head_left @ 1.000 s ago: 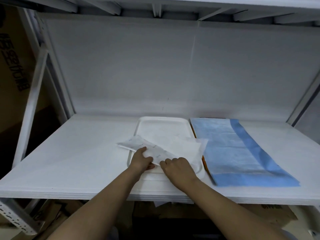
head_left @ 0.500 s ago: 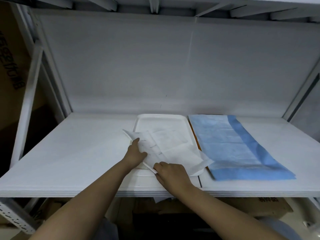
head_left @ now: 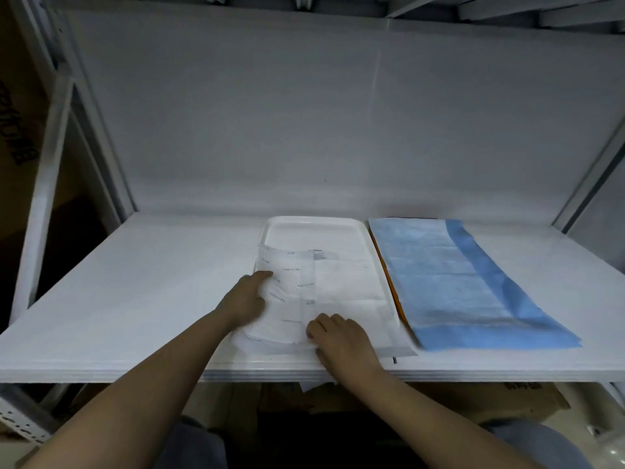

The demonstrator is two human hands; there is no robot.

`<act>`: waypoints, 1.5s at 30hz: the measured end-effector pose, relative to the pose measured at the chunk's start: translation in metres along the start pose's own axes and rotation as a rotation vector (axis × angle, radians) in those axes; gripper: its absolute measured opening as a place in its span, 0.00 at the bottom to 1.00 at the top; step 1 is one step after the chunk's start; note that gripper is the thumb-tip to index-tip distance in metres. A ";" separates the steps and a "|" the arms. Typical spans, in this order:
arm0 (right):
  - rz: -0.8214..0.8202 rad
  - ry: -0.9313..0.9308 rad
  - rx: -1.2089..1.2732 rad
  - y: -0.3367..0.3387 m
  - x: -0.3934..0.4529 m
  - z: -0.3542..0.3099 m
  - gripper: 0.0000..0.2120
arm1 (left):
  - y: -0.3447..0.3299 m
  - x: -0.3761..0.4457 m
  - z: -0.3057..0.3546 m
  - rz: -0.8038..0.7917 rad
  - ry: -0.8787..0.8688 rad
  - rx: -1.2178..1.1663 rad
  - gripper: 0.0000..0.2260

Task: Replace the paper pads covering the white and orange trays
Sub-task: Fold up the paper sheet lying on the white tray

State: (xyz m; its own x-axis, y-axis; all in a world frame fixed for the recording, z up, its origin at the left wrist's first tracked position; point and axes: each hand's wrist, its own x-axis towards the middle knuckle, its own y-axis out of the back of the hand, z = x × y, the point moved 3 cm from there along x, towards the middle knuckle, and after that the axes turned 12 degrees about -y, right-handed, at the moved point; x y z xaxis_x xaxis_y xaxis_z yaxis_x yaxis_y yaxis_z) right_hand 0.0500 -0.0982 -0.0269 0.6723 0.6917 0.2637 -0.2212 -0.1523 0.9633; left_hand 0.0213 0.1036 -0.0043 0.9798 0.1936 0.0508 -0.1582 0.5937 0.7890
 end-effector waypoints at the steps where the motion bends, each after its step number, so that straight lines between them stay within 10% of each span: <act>1: 0.003 0.011 -0.027 -0.001 0.002 0.002 0.19 | -0.003 0.001 0.002 0.034 0.020 0.025 0.26; 9: -0.004 0.103 -0.105 -0.001 0.010 -0.014 0.19 | -0.029 -0.010 0.017 -0.141 0.036 0.482 0.27; 31: 0.168 -0.312 -0.057 0.020 -0.032 0.112 0.12 | -0.104 -0.016 0.143 -0.360 -0.249 0.448 0.35; 38: -0.020 -0.683 0.747 0.029 -0.031 0.119 0.20 | -0.116 -0.002 0.168 -0.066 -0.185 0.408 0.15; 45: -0.359 -1.060 1.871 0.031 -0.008 0.107 0.28 | -0.106 -0.003 0.164 0.149 -0.200 0.158 0.15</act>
State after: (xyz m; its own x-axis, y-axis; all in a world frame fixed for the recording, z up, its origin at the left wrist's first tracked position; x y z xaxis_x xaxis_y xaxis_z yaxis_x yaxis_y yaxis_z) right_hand 0.1130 -0.1841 0.0062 0.6934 0.4009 -0.5987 0.2798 -0.9155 -0.2890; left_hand 0.0549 -0.0880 0.0122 0.9542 0.1023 0.2810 -0.2968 0.4384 0.8484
